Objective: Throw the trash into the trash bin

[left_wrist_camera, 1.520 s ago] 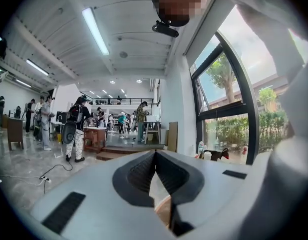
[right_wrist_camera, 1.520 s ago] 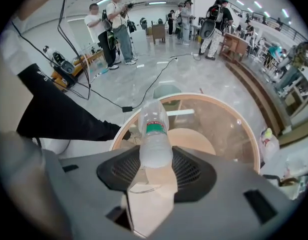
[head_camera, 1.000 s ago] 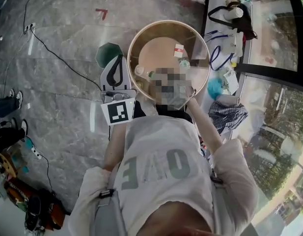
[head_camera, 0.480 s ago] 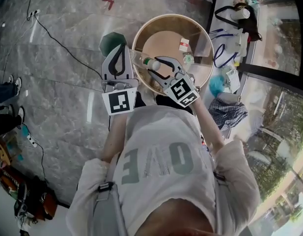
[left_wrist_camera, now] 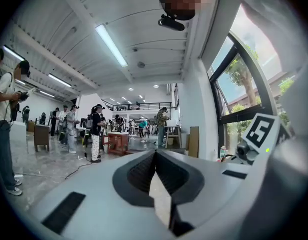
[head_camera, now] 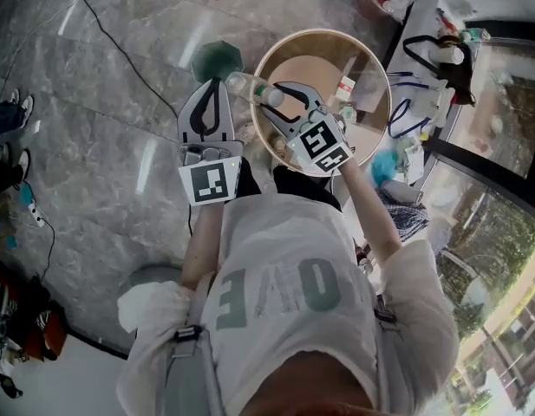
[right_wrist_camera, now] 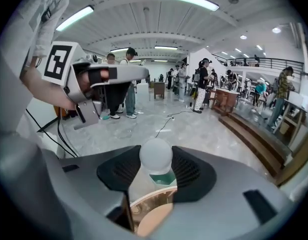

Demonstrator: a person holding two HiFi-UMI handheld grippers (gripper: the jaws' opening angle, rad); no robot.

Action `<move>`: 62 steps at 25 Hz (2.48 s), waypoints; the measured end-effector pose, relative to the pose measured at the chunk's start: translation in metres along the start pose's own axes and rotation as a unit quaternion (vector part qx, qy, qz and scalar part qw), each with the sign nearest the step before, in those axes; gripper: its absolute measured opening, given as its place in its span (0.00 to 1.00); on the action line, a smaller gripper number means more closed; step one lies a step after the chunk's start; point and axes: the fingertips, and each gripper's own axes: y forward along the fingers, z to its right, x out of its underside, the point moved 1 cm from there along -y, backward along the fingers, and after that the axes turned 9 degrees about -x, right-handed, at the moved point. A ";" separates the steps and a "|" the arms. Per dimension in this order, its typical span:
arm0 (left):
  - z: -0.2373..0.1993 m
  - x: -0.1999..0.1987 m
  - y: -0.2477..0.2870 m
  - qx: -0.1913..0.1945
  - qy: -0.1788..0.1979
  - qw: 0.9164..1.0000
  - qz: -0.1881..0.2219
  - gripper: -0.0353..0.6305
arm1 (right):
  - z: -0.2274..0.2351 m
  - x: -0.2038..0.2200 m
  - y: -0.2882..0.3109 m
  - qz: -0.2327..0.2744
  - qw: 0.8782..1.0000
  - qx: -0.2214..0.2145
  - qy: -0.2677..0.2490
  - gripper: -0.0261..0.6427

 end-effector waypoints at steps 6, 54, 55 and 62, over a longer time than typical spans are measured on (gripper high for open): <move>-0.058 0.016 -0.008 -0.035 -0.004 0.999 -0.010 0.07 | 0.033 0.034 0.110 -0.076 0.996 -0.035 0.028 0.34; 0.060 -0.075 0.052 0.149 0.028 0.986 0.067 0.07 | 0.088 -0.099 -0.078 0.159 0.950 0.266 0.030 0.06; 0.075 -0.076 0.053 0.166 0.029 0.983 0.066 0.07 | 0.084 -0.100 -0.103 0.173 0.942 0.288 0.025 0.06; 0.183 -0.070 0.041 0.293 0.024 0.954 0.059 0.07 | 0.047 -0.067 -0.245 0.244 0.879 0.401 0.082 0.06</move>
